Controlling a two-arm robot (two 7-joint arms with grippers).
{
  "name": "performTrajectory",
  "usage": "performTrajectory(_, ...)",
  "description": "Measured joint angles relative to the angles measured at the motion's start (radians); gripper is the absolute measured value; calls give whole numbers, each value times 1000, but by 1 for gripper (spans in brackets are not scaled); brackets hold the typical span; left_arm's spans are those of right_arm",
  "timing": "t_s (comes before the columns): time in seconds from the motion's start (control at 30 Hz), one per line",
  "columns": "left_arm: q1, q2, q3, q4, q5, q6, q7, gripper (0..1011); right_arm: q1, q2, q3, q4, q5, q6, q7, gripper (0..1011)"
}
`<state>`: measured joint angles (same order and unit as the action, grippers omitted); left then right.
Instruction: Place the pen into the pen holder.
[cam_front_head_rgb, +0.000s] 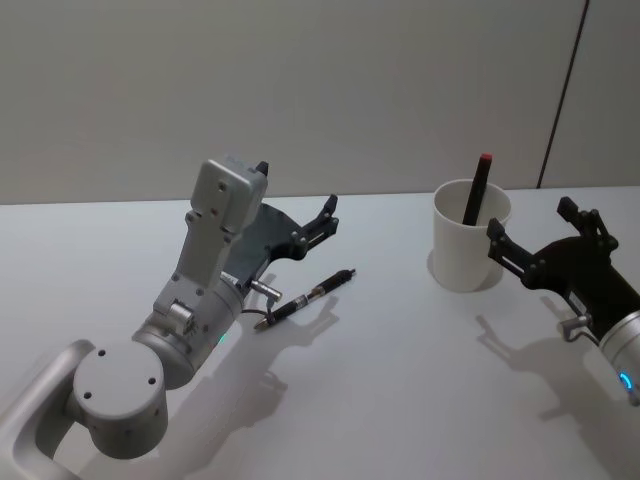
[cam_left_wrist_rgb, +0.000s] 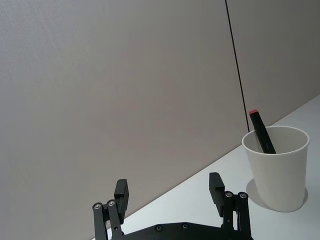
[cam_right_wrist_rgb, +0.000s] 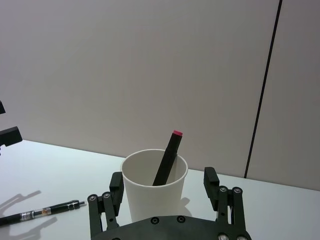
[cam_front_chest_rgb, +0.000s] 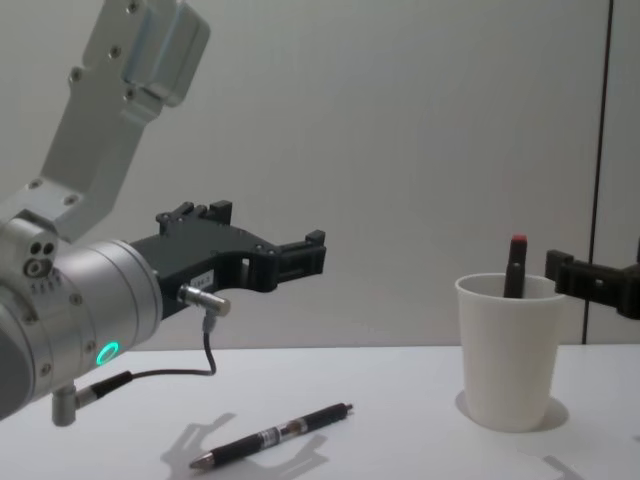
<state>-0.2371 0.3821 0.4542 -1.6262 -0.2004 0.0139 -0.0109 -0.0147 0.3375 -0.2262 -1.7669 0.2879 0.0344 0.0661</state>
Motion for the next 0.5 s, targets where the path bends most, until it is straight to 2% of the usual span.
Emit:
performTrajectory(0.27,0,0,-1,0,-2,-1,-7,1001,0,0,0,0,0,0,0,1001)
performTrajectory(0.5,4,13,-10,-1,-34,-8,-63,1001,0,0,0,0,0,0,1,1001)
